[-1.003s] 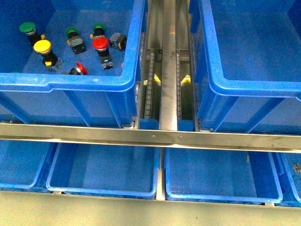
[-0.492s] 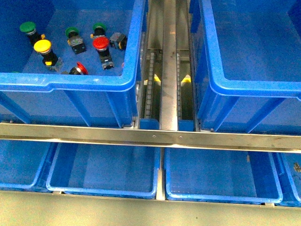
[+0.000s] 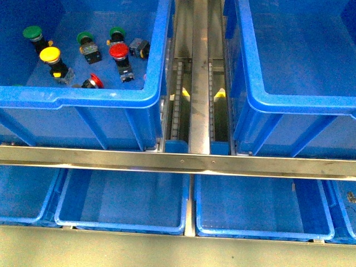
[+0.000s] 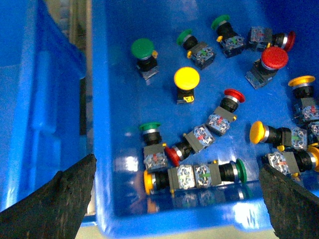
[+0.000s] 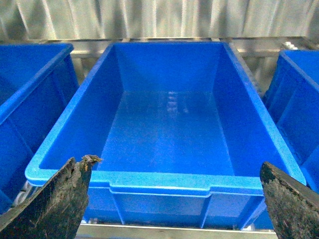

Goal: Pick red and yellow buttons and place in box

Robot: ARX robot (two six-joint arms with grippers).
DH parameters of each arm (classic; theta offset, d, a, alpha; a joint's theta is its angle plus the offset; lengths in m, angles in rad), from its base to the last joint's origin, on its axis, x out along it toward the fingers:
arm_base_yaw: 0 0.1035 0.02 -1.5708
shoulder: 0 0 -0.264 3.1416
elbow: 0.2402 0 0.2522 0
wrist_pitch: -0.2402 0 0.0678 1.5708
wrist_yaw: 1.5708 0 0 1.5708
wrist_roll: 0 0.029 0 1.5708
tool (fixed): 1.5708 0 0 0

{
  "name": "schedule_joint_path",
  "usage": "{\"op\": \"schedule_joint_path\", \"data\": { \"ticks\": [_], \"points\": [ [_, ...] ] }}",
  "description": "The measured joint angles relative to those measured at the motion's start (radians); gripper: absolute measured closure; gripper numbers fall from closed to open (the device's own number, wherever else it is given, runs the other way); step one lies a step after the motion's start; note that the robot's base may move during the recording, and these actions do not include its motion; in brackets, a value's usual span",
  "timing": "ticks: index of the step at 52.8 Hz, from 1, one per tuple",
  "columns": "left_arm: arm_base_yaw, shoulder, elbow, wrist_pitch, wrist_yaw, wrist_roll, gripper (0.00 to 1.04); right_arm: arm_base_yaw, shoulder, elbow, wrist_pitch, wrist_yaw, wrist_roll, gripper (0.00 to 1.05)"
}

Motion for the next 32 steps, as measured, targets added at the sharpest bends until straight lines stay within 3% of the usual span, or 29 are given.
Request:
{"op": "schedule_joint_path", "data": {
  "ticks": [17,32],
  "points": [
    [-0.176,0.32,0.252,-0.03,-0.026,0.046,0.08,0.0,0.0,0.0,0.0,0.0,0.0,0.06],
    [-0.268,0.518,0.456,-0.088,-0.037,0.055,0.08,0.0,0.0,0.0,0.0,0.0,0.0,0.06]
  ]
}}
